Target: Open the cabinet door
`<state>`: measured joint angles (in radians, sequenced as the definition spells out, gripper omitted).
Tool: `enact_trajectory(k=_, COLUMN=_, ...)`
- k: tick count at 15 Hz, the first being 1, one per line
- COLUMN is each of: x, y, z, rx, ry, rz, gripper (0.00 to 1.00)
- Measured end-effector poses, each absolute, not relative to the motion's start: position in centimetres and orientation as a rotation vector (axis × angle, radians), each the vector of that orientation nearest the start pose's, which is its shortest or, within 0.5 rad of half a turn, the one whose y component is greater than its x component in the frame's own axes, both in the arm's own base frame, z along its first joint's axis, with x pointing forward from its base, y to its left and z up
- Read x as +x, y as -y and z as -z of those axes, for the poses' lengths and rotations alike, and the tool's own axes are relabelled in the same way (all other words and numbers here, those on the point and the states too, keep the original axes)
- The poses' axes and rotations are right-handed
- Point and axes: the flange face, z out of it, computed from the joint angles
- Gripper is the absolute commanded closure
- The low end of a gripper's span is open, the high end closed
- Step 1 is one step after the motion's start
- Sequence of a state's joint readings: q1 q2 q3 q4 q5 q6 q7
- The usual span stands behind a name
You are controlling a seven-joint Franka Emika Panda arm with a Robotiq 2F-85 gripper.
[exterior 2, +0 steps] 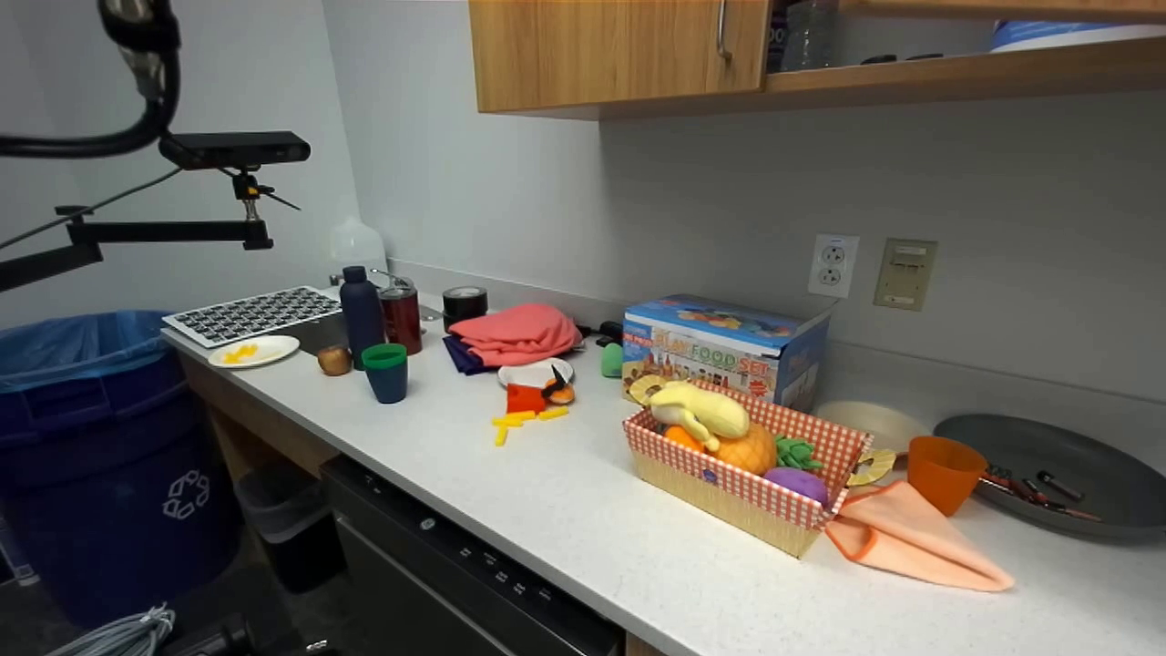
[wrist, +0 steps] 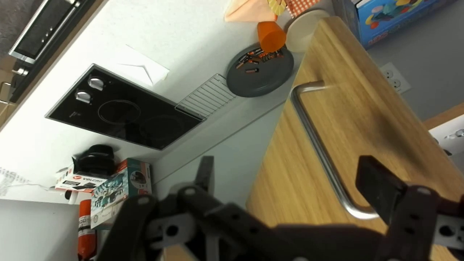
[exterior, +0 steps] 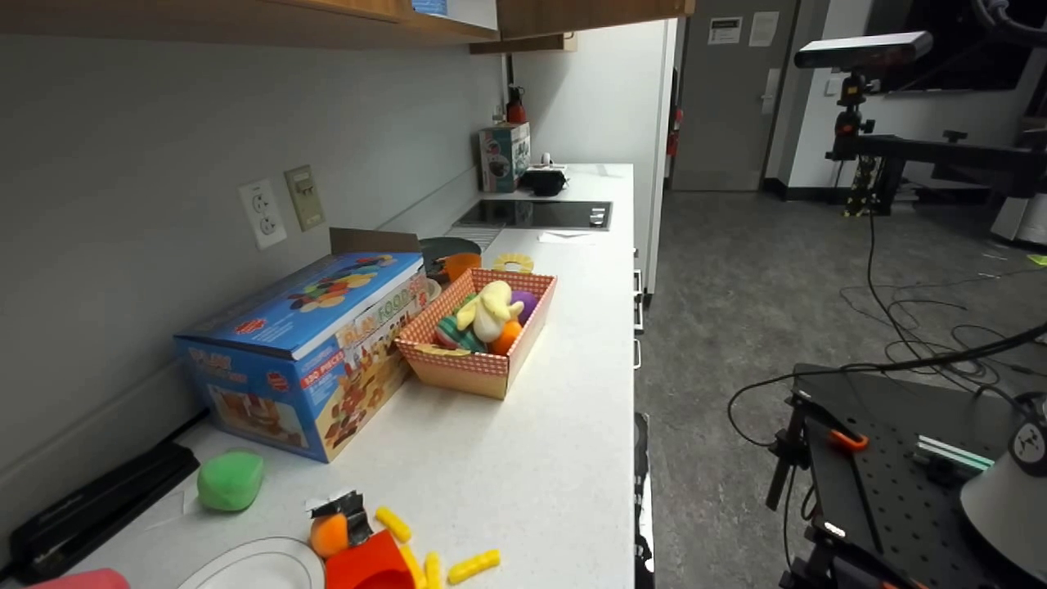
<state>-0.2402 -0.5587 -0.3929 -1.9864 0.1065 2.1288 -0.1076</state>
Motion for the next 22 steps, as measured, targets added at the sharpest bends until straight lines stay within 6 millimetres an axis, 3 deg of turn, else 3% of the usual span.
enact_trajectory(k=1, x=31.6, y=29.2, z=-72.7, rx=-2.781, ry=-0.802, rz=1.102, gripper=0.0)
enact_trajectory(k=3, x=33.9, y=27.6, z=-69.3, rx=-2.855, ry=-0.776, rz=1.13, gripper=0.0)
enact_trajectory(k=5, x=36.0, y=24.1, z=-66.9, rx=-2.944, ry=-0.709, rz=1.149, gripper=0.0)
enact_trajectory(k=7, x=37.7, y=20.5, z=-66.0, rx=-2.994, ry=-0.656, rz=1.234, gripper=0.0)
enact_trajectory(k=9, x=39.1, y=17.8, z=-62.1, rx=-3.1, ry=-0.624, rz=1.228, gripper=0.0)
enact_trajectory(k=11, x=39.7, y=17.3, z=-58.0, rx=-3.205, ry=-0.648, rz=1.215, gripper=0.0)
enact_trajectory(k=13, x=39.5, y=17.9, z=-55.6, rx=-3.311, ry=-0.697, rz=1.18, gripper=0.0)
enact_trajectory(k=18, x=38.3, y=18.6, z=-52.5, rx=-3.483, ry=-0.692, rz=0.776, gripper=0.0)
enact_trajectory(k=22, x=38.1, y=16.6, z=-51.3, rx=-3.455, ry=-0.493, rz=0.565, gripper=0.0)
